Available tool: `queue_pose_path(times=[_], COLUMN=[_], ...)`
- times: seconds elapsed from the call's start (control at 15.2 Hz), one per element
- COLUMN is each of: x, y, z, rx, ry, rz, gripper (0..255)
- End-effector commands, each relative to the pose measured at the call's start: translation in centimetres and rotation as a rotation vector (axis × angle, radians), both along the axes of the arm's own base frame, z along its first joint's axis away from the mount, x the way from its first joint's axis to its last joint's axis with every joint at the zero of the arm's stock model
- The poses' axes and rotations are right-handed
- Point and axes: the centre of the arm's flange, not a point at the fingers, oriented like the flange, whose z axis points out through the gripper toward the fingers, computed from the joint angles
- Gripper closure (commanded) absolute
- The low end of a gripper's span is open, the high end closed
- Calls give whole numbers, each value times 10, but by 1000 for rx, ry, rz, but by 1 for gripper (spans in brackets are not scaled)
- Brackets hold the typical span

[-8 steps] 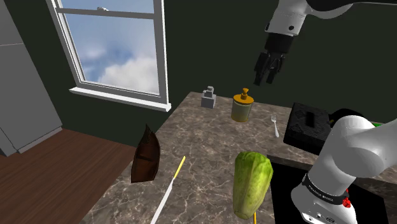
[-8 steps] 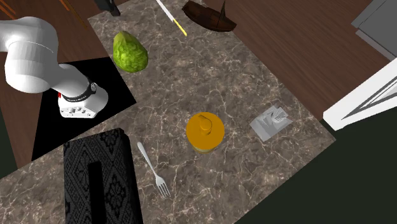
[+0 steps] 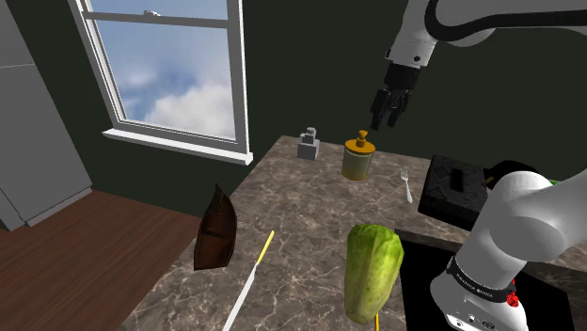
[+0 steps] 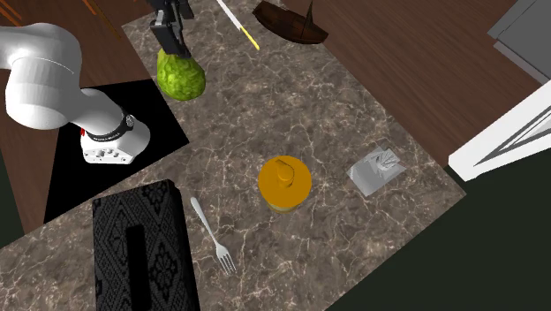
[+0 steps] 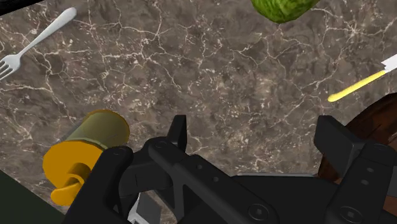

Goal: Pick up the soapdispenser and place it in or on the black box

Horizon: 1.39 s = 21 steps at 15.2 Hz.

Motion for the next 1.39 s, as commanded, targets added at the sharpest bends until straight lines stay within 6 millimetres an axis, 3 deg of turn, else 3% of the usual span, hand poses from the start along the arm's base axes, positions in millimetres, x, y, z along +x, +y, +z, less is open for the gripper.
queue_pose_path(times=[0.0, 1.32], x=[11, 119], y=[-20, -221], z=[-12, -113], rx=[-10, -101], ry=[-5, -54], rz=[3, 19], gripper=[0, 0])
